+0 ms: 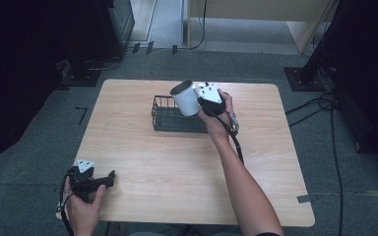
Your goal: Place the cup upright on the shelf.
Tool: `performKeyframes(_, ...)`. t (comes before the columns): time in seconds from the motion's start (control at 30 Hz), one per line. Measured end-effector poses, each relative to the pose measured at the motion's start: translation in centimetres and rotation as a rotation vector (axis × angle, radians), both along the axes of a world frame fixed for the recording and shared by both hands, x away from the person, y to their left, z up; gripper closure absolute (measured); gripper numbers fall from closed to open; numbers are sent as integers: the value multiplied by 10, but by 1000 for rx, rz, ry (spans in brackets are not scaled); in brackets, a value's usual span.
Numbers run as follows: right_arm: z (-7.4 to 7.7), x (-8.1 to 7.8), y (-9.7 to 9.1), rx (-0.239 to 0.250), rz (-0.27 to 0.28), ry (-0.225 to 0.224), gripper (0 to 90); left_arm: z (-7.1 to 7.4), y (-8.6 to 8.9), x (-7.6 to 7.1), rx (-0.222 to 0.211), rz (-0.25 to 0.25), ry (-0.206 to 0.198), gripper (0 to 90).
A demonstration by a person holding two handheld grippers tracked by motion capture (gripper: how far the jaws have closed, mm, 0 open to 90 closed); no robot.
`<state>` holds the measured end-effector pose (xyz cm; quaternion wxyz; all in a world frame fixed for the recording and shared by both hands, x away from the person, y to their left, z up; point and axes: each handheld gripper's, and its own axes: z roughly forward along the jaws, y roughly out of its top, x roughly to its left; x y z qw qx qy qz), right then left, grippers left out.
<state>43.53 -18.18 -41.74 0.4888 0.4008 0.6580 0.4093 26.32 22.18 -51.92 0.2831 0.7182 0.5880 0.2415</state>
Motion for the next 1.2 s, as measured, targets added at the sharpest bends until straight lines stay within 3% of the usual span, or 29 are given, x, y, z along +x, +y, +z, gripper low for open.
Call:
performKeyframes(0.47,-20,-21,-16,31,79,59,755,0,0,0,1,-1,0,0)
performKeyframes(0.63,-21,-23,-31,129,78,119,624,0,0,0,1,-1,-1,0)
performKeyframes(0.8,-20,-28,-42,138,94,150,503,0,0,0,1,-1,0,0)
performKeyframes(0.93,-19,-36,-50,156,101,150,443,0,0,0,1,-1,0,0)
performKeyframes(1.2,-15,-53,-73,226,81,144,416,0,0,0,1,-1,0,0)
